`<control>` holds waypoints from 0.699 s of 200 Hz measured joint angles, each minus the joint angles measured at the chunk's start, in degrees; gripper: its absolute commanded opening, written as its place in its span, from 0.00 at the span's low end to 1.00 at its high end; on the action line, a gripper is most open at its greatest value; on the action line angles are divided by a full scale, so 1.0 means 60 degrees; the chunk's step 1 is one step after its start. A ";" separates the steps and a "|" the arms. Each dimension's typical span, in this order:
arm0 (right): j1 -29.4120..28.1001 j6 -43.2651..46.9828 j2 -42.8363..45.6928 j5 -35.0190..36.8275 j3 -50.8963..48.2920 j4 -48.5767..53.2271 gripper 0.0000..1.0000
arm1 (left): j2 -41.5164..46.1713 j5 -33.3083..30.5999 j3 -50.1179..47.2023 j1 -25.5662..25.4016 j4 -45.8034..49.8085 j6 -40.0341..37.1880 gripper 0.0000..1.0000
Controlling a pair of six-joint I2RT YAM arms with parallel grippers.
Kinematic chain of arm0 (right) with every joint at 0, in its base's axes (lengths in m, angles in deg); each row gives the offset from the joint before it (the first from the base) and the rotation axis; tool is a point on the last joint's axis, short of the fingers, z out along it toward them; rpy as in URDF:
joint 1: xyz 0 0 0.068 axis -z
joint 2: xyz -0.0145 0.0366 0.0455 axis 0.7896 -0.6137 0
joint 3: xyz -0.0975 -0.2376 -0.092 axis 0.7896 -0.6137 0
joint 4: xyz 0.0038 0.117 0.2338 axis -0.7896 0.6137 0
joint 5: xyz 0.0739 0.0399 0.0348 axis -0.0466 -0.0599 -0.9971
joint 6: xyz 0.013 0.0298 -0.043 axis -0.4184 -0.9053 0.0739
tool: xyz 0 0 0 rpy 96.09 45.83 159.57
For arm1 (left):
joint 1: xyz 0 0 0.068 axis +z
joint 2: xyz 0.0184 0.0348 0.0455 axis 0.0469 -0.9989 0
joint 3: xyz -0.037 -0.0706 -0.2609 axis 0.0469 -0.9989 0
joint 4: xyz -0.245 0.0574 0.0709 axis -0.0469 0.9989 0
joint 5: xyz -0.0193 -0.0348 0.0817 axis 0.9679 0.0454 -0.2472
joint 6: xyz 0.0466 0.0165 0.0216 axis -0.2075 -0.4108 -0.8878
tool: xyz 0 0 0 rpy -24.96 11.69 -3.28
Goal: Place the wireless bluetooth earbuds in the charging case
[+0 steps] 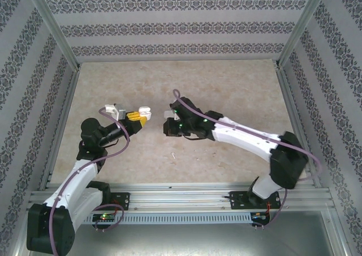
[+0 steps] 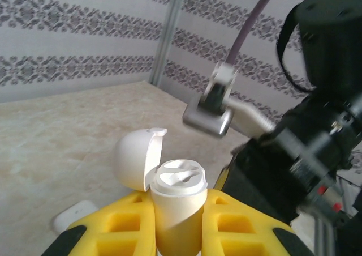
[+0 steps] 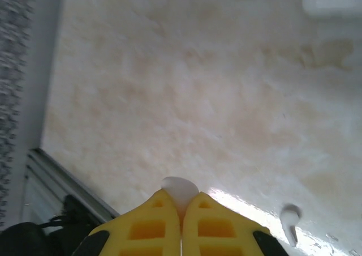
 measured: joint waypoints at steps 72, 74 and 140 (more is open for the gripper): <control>-0.0495 0.1657 0.1960 0.0237 -0.0375 -0.2175 0.05 | -0.0328 0.0634 -0.0018 -0.0466 -0.1581 0.0903 0.00; -0.0539 0.1719 0.1956 0.0233 -0.0357 -0.2215 0.05 | -0.0328 0.0641 -0.0018 -0.0484 -0.1592 0.0918 0.00; -0.0929 0.2907 0.1647 -0.0189 0.0219 -0.3162 0.06 | -0.0259 0.0710 -0.0018 -0.0951 -0.1716 0.1009 0.00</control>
